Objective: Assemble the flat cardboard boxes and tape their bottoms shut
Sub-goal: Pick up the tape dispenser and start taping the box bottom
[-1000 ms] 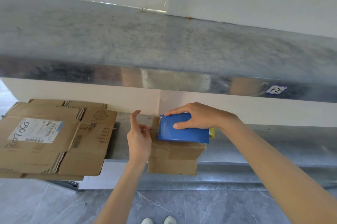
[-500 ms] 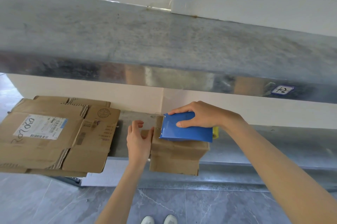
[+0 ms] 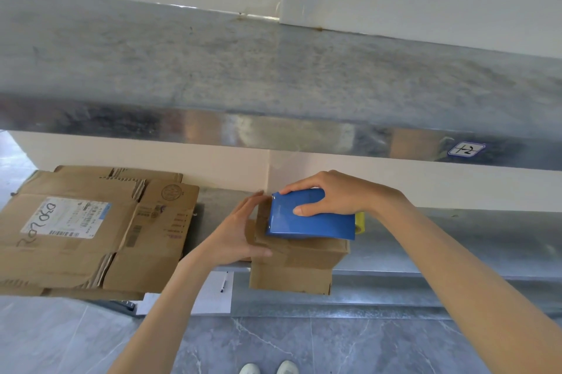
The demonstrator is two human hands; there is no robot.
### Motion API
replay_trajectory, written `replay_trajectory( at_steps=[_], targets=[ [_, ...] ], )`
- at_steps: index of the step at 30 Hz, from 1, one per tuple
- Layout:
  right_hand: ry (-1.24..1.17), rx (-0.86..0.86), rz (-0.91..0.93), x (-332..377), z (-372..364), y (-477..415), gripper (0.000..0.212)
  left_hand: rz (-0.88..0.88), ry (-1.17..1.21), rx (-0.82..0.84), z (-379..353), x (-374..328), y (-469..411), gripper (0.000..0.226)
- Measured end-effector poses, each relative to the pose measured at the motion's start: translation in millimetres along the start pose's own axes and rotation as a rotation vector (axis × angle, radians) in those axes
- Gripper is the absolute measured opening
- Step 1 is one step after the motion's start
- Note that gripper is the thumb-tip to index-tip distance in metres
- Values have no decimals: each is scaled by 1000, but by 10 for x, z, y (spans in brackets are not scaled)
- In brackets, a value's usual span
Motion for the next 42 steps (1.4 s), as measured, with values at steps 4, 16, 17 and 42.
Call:
replay_trajectory(
  at_steps=[4,16,17,42],
  targets=[
    [12,-14,21,-3,-12,33,44,-25,-1,-33,-30,-41,-102,108],
    [79,63,2,-56,-104,158,52,-110,-108,-109,-117,-26,-81,103],
    [80,68,-1,-64,-101,165,51,-111,-105,-106,-113,-18,-85,103],
    [-134,28,-61,-942,300,650,59,-121,-63,-88,150,161,-187,108]
  ],
)
Point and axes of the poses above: each hand's wrist, its own y-axis away from the middle knuckle, its own z-axis out of the back of the hand, x = y × z, the point moved 6 cm from there along -y, towards the middle knuckle, and after that the axes turned 14 degrees about -z, right-handed, at the moved point
